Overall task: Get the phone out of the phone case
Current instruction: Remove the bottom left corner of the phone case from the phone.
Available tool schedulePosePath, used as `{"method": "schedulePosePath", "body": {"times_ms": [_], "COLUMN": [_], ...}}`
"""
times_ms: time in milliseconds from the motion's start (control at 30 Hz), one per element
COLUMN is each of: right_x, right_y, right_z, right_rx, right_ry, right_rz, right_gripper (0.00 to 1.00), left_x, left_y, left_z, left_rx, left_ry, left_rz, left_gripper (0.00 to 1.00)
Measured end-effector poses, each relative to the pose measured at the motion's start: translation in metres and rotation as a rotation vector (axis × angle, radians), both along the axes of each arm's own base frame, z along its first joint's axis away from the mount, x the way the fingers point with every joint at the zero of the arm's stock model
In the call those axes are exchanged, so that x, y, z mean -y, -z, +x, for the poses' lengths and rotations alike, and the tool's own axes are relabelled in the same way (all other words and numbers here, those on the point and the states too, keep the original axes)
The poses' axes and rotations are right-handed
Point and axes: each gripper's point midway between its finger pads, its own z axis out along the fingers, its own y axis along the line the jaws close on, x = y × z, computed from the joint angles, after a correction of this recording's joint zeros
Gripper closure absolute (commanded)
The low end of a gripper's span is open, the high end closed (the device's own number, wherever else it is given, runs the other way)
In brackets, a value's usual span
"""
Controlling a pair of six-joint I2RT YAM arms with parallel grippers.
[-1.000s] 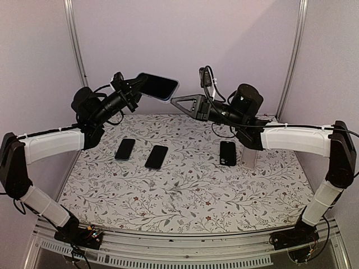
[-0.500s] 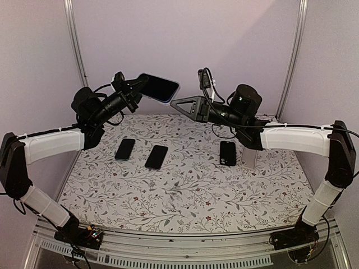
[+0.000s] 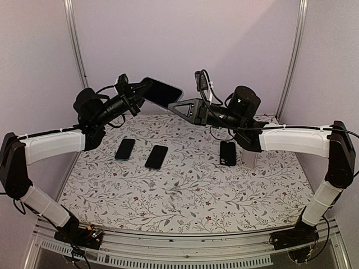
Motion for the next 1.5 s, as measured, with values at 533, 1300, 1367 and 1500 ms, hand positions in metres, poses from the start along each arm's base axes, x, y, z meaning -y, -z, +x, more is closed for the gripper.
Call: {"method": "schedulePosePath", "body": {"times_ms": [533,1300,1367,1500], "right_x": [0.001,-0.001,-0.002,-0.003], "right_y": [0.019,0.014,0.015,0.015], "right_z": [0.0,0.007,0.008,0.01], "right_rx": [0.017,-0.054,-0.06,-0.073], "right_ry": [0.012,0.007,0.008,0.007], "right_rz": [-0.023,-0.027,-0.032,-0.033], "right_gripper": [0.59,0.79,0.79,0.8], "left_x": [-0.001,-0.007,-0.008,-0.01], "left_y": [0.008,0.007,0.006,0.003], "left_z": [0.0,0.004,0.005,0.006], "left_rx": [-0.059,-0.042,-0.039,-0.03], "left_ry": [0.019,-0.008,-0.016,-0.027], "left_rz": [-0.027,-0.026,-0.029,-0.038], "left_gripper": [1.0,1.0,1.0,1.0]}}
